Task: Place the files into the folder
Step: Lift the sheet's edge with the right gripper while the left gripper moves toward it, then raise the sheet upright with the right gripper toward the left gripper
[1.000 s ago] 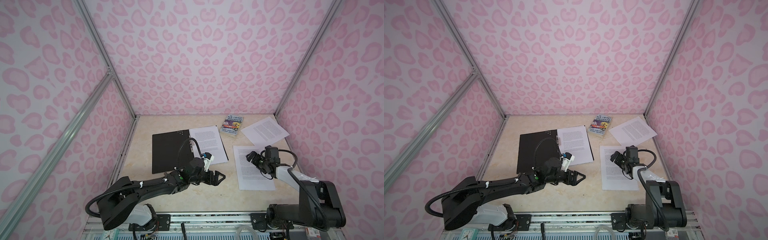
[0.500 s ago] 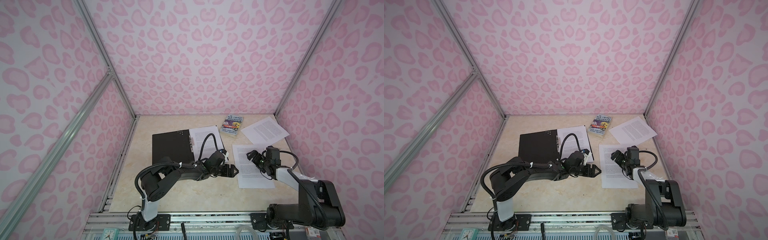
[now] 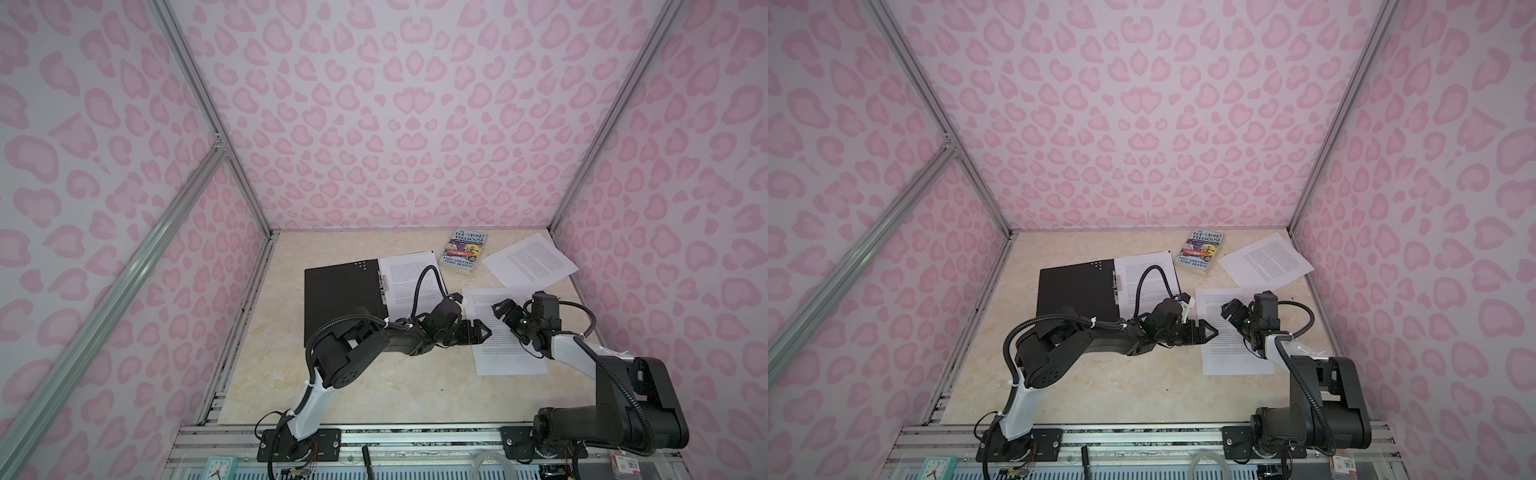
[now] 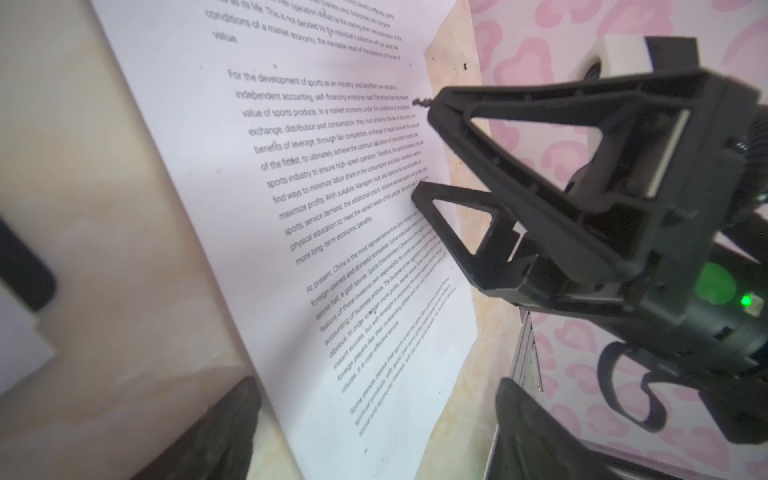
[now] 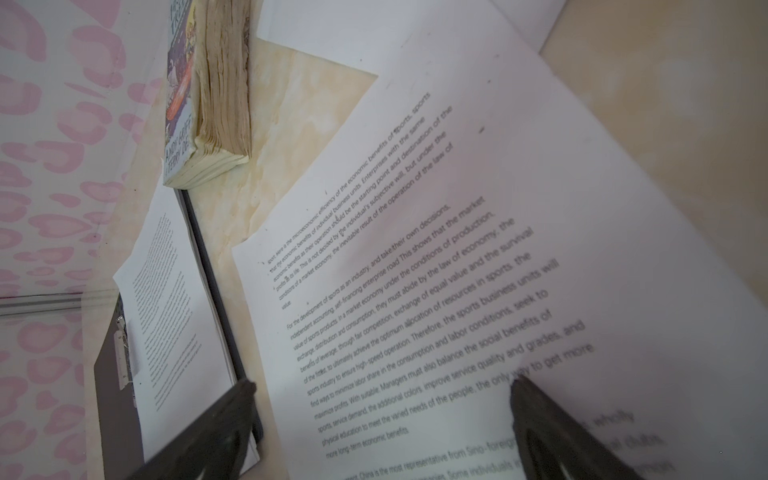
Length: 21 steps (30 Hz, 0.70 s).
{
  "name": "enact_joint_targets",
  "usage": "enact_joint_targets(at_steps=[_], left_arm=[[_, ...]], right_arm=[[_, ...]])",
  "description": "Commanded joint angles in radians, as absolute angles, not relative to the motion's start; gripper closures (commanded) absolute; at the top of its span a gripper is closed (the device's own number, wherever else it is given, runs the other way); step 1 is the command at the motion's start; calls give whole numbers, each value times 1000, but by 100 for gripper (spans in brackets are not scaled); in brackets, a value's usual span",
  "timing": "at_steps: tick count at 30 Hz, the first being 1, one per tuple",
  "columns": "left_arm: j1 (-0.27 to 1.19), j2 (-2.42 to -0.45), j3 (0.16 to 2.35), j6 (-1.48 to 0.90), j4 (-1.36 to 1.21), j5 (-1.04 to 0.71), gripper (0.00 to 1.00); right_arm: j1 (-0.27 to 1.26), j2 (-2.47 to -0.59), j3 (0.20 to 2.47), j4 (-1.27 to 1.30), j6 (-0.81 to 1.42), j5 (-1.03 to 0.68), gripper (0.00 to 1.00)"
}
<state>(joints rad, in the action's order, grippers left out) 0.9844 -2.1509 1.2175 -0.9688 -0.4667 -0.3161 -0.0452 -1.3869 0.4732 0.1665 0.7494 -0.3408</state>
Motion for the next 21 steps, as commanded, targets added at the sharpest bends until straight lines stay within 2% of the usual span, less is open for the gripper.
enact_joint_targets(at_steps=[1,12,21], left_arm=[[983,-2185,1214,-1020,-428,-319,9],[969,-2204,1177,-1103,-622,-357,10],[963,-2241,1198,-1156,-665,-347,20]], right_arm=[[-43,-1403,462,60,776,-368,4],[-43,-1420,458,80,789,-391,4],[-44,-1418,456,84,796,-397,4]])
